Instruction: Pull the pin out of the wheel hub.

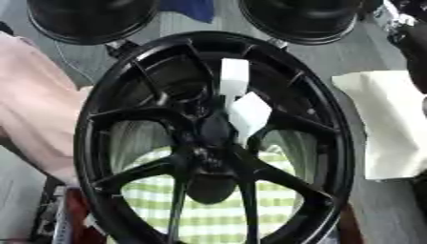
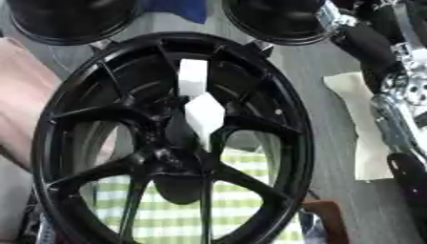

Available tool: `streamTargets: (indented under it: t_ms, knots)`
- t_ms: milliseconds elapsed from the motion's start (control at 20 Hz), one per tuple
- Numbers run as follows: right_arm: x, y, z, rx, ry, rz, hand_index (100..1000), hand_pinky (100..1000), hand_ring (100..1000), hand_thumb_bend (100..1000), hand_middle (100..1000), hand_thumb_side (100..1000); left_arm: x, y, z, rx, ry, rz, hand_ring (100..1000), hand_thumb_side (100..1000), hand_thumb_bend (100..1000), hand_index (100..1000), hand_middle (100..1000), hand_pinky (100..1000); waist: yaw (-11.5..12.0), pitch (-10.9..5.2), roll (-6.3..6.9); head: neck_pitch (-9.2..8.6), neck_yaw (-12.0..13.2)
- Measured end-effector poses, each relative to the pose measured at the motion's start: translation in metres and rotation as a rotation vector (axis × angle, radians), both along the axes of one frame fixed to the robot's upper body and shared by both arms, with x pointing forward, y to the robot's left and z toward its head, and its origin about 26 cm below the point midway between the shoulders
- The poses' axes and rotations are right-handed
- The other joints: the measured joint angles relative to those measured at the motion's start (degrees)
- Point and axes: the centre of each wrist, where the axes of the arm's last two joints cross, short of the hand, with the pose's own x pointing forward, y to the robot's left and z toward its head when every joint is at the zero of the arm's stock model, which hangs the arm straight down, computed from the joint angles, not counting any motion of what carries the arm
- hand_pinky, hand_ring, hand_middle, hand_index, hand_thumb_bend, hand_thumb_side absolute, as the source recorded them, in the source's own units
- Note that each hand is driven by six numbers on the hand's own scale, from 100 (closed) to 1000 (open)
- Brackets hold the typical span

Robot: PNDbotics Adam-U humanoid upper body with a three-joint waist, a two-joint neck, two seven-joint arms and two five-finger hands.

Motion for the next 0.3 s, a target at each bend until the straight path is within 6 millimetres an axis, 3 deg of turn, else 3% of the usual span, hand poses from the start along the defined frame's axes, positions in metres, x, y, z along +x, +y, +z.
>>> streamTargets:
  t_ms: [300]
  knots:
    - [0.000, 0.001, 0.002, -0.005, -0.006, 0.006, 719, 908, 820, 415, 677, 301, -0.016, -0.044, 0.013, -0.286, -0.188, -0.151, 703, 722, 100, 818, 675, 815, 0.2, -0.01, -0.23, 0.44, 0.0]
